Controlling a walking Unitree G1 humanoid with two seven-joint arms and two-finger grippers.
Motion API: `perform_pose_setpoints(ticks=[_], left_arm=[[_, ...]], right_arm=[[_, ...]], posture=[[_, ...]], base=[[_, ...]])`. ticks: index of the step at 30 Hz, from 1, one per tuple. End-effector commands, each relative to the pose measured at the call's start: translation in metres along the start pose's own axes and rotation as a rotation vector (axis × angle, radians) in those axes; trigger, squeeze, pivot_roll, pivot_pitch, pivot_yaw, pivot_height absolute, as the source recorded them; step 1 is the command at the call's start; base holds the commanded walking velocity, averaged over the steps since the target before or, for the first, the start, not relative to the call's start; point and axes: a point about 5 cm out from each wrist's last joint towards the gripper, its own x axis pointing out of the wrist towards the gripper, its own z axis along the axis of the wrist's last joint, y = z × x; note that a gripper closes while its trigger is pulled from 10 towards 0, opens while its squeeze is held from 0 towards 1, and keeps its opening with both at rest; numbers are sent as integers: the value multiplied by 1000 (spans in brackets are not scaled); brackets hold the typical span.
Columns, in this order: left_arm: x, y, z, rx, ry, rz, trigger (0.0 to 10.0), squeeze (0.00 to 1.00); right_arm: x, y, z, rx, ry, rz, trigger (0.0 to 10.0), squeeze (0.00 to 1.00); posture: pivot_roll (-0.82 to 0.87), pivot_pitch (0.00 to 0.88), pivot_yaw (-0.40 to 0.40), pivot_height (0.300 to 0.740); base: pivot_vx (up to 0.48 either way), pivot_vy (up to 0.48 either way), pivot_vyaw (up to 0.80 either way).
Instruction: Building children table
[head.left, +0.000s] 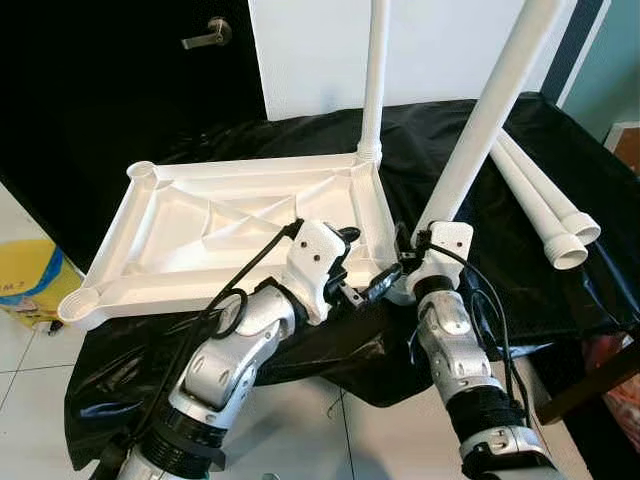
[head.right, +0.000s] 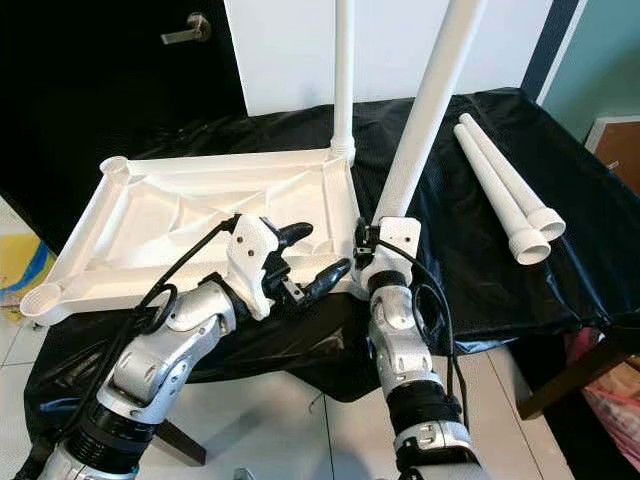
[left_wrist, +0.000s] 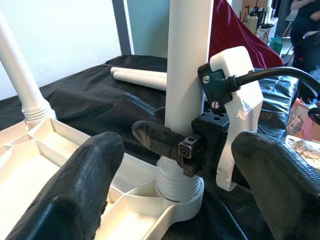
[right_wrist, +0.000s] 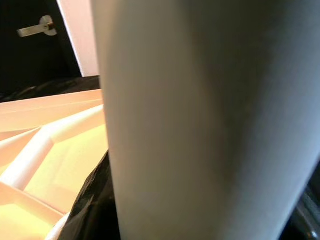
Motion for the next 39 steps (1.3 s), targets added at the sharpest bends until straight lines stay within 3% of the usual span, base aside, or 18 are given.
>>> perform_pose_setpoints(ticks=[1,15,18,25,39], left_arm=[[0,0,4,4,-11,-12,10000,0],[-2,2,4,2,-17,8,10000,0],[-2,2,4,-3,-20,15,10000,0],[-2,3,4,-6,-22,21,10000,0],[-1,5,7,-6,-32,28,10000,0]], right_arm=[[-15,-20,-33,-39,152,-143,10000,0],[-17,-9,-32,-128,125,-111,10000,0],[-22,-10,-36,-182,100,-34,10000,0],[-28,-10,-41,-190,74,70,10000,0],[-18,-15,-38,-16,144,11,10000,0]], posture=[[-71,0,24,740],[-64,0,15,740],[-68,0,10,740],[-70,3,10,740],[-73,20,14,740]], base=[[0,0,0],[0,0,0],[0,0,0],[0,0,0],[0,0,0]])
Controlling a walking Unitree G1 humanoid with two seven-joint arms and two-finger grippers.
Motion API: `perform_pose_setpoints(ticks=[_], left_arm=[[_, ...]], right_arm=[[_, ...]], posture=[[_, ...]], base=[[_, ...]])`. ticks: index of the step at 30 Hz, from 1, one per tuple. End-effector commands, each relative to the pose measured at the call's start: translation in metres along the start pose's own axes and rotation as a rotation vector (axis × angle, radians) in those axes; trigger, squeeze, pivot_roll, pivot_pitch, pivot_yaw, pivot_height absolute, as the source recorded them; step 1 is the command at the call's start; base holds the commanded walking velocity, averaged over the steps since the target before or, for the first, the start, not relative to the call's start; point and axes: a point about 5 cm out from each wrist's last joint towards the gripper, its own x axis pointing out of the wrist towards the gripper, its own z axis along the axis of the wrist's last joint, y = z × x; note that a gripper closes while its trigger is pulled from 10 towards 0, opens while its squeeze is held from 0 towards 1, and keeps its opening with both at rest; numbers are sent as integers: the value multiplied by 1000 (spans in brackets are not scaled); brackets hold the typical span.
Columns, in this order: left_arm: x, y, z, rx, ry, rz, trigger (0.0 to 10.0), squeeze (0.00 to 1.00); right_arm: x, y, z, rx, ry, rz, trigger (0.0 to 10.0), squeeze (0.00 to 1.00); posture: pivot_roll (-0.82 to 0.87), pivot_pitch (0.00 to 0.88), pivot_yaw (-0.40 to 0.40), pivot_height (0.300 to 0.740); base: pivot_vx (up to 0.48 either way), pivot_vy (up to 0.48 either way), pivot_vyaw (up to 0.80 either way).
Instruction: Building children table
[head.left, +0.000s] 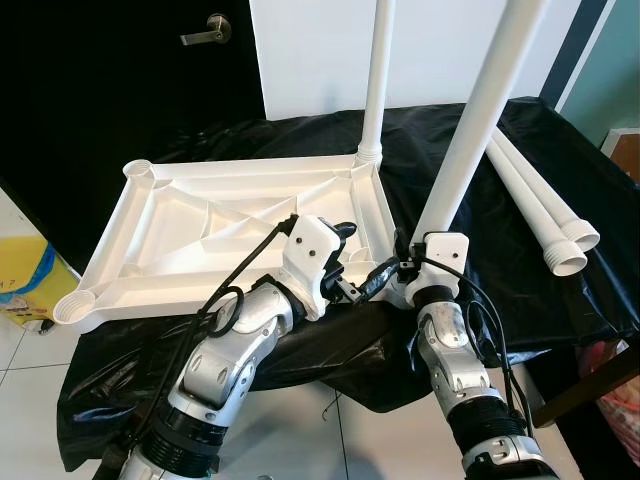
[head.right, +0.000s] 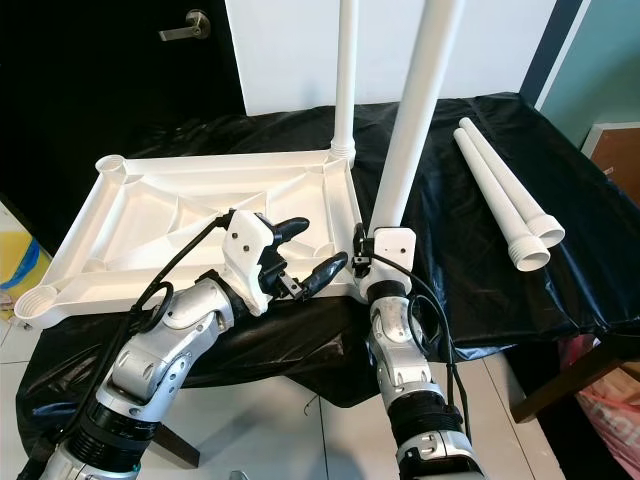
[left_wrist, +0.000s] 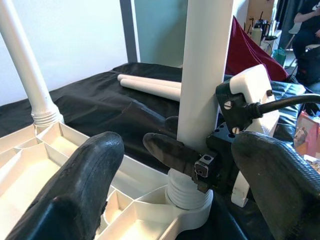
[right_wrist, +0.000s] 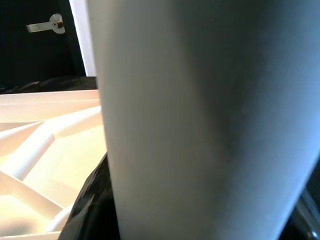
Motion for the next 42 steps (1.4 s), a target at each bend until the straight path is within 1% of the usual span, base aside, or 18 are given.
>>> perform_pose_setpoints(ticks=[1,3,8,9,10,11,15,16,19,21,24,25,29,32,33,36,37,42], left_arm=[[-1,2,5,9,-11,3,10000,0],[-1,2,5,9,-11,3,10000,0],[1,2,10,-34,-42,-38,10000,0],[2,1,14,-65,-61,-69,10000,1000],[2,1,14,-65,-61,-69,10000,1000],[3,1,17,-77,-79,-96,10000,1000],[10,0,23,-51,-85,-161,10000,1000],[13,-2,27,-53,-104,-199,10000,0],[15,-4,32,-65,-124,-237,10000,0],[16,-8,39,-73,-157,-317,10000,0],[17,-10,42,-76,-165,-365,10000,0],[17,-12,45,-70,-173,-415,10000,0],[17,-15,48,-66,-171,-488,10000,0],[18,-15,48,-55,-161,-505,10000,0],[20,-14,48,-41,-156,-512,10000,0],[23,-12,49,-34,-155,-516,10000,0],[25,-10,52,-30,-163,-518,10000,0],[29,-4,64,-65,-218,-532,10000,0]], right_arm=[[-13,-9,-30,14,159,-37,10000,0],[-13,-9,-30,14,159,-37,10000,0],[-10,-6,-21,-64,89,52,10000,0],[-9,-5,-16,-83,64,93,10000,0],[-9,-5,-16,-83,64,93,10000,0],[-6,-4,-10,-115,39,145,10000,0],[4,-5,10,-129,4,268,10000,0],[7,-5,17,-132,-3,322,10000,0],[9,-5,22,-142,-12,368,10000,0],[13,-4,31,-165,-22,459,10000,0],[14,-4,36,-192,-27,526,10000,0],[16,-5,42,-221,-33,597,10000,0],[19,-8,51,-260,-39,692,10000,0],[20,-9,54,-277,-39,740,10000,0],[20,-10,57,-294,-32,796,10000,0],[20,-11,60,-307,-25,851,10000,0],[19,-12,63,-318,-12,914,10000,0],[19,-16,69,-333,38,1042,10000,0]], posture=[[-73,21,15,740],[-73,21,15,740],[-73,22,14,740],[-73,21,11,740],[-73,21,11,740],[-76,18,7,740],[-79,14,-1,740],[-82,13,-6,740],[-82,12,-9,740],[-85,8,-12,740],[-86,6,-13,740],[-88,5,-13,740],[-89,0,-16,740],[-88,0,-18,740],[-90,0,-20,740],[-90,0,-25,740],[-91,0,-27,740],[-93,0,-37,740]], base=[[0,0,0],[0,0,0],[0,0,0],[0,0,0],[0,0,0],[0,0,0],[0,0,0],[0,0,0],[0,0,0],[0,0,0],[0,0,0],[0,0,0],[0,0,0],[0,0,0],[0,0,0],[0,0,0],[0,0,0],[0,0,0]])
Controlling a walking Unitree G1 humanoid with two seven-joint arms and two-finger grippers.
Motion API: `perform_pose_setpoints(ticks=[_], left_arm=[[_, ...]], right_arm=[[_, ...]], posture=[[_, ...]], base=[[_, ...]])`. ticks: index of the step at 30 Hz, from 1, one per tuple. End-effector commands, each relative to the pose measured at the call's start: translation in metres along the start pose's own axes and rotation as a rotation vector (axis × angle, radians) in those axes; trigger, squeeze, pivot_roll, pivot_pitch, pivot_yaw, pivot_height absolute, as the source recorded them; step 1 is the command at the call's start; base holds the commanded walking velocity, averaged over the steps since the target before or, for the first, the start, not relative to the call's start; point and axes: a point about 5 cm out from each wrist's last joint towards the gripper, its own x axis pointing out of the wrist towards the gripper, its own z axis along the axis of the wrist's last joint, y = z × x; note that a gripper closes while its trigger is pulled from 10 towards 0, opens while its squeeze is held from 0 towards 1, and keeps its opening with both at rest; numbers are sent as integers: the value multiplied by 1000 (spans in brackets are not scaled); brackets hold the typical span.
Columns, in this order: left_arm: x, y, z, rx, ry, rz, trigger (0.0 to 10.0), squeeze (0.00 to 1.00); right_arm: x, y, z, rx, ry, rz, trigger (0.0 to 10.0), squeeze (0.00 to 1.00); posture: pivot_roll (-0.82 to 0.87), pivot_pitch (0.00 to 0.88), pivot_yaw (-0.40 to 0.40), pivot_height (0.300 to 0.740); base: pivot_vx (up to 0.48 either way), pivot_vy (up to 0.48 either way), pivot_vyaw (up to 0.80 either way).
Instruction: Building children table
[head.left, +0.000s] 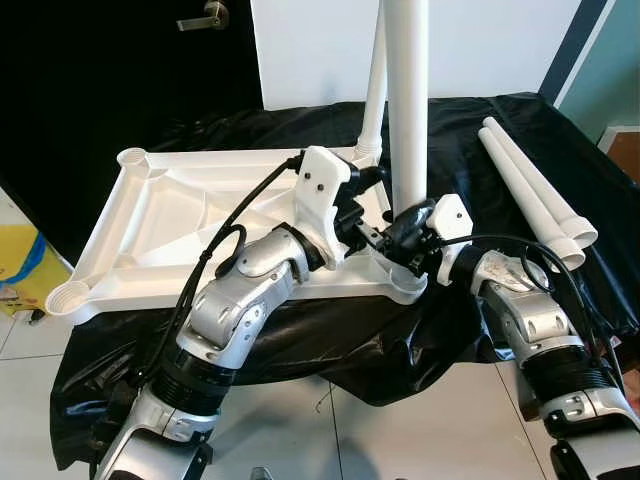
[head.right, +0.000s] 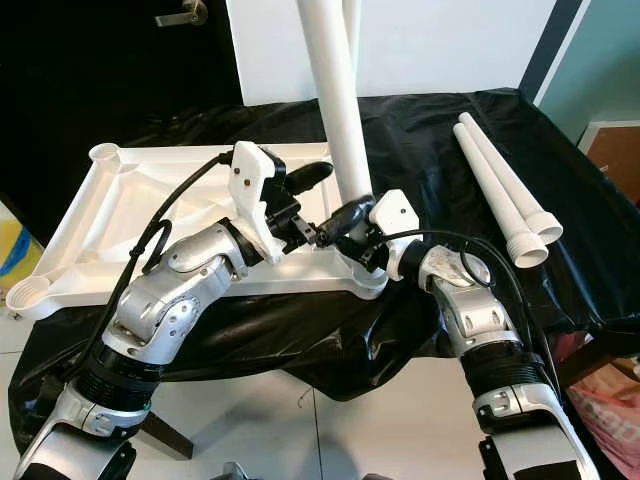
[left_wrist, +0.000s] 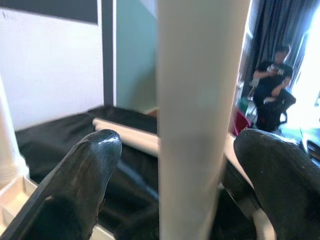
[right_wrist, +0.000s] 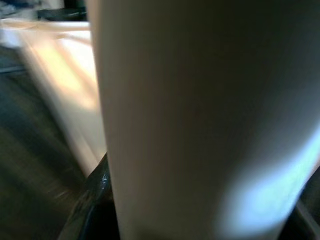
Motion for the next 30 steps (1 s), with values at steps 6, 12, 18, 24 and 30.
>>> perform_pose_setpoints(ticks=[6,12,18,24,30], left_arm=[[0,-16,40,-129,-209,-451,10000,0],[-4,-18,52,-186,-265,-520,10000,0],[-5,-20,52,-177,-242,-553,39,0],[-3,-22,47,-153,-199,-556,0,0],[-2,-21,43,-128,-174,-541,0,0]], right_arm=[[-5,-4,9,18,43,213,10000,0],[-7,-2,6,24,68,271,10000,0],[-8,-1,5,31,89,314,10000,0],[-11,0,4,43,113,354,10000,0],[-14,0,3,56,126,360,10000,0]], posture=[[-99,0,-46,740],[-96,0,-55,740],[-94,0,-56,740],[-98,0,-55,740],[-106,0,-53,740]], base=[[0,0,0],[0,0,0],[0,0,0],[0,0,0],[0,0,0]])
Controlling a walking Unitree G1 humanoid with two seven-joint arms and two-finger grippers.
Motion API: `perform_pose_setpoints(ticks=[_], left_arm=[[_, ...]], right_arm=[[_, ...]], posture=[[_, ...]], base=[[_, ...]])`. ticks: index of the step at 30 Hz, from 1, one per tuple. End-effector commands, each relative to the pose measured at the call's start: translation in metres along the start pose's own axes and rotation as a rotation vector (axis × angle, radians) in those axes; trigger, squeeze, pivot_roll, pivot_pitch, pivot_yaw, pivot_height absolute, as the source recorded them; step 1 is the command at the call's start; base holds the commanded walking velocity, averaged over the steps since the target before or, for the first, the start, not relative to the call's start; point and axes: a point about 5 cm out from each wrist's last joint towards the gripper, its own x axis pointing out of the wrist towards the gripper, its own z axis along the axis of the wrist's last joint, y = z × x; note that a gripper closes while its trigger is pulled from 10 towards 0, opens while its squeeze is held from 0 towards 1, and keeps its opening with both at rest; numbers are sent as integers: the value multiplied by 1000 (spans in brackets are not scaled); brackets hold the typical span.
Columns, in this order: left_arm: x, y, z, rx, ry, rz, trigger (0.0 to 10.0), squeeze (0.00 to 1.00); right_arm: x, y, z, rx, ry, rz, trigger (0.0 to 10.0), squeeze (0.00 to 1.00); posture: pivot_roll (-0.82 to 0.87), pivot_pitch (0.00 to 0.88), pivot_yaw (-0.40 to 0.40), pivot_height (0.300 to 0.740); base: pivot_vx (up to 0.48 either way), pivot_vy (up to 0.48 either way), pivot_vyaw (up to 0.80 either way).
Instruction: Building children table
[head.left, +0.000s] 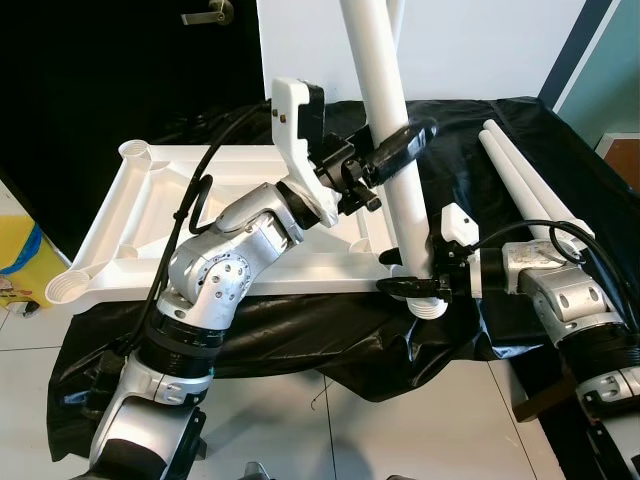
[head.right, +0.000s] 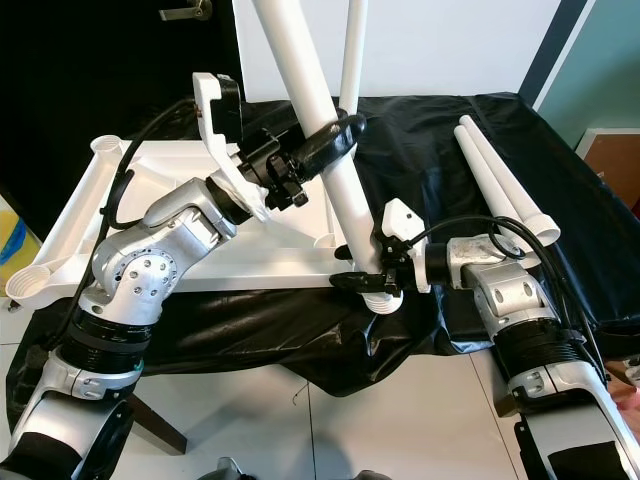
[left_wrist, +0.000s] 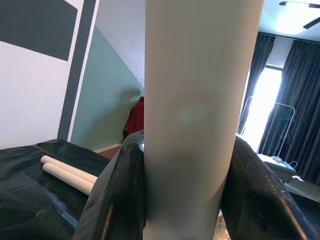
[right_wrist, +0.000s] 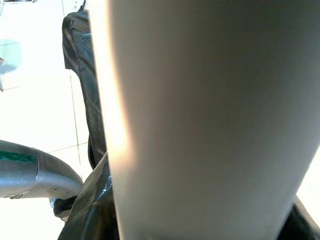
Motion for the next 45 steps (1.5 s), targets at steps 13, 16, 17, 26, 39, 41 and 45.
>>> perform_pose_setpoints(ticks=[13,16,17,26,39,41,45], left_arm=[[13,-5,7,163,51,-156,10000,0],[16,-3,10,195,71,-97,10000,0],[16,-3,10,195,71,-97,10000,0],[33,9,19,254,67,91,10000,0],[54,5,26,267,12,160,10000,0],[58,2,25,265,10,156,10000,0],[61,-2,24,261,7,148,10000,0]], right_arm=[[-4,-6,5,27,-46,-102,10000,1000],[-2,-9,8,36,-81,-165,10000,1000],[-2,-9,8,36,-81,-165,10000,1000],[21,-12,7,56,-154,-471,10000,1000],[53,-12,13,107,-191,-891,10000,0],[58,-10,13,105,-186,-975,10000,0],[63,-7,15,66,-174,-1055,10000,0]], posture=[[-112,0,-47,740],[-106,0,-49,740],[-106,0,-49,740],[-94,0,-32,740],[-98,0,4,740],[-95,0,9,740],[-96,0,18,740]], base=[[0,0,0],[0,0,0],[0,0,0],[0,0,0],[0,0,0],[0,0,0],[0,0,0]])
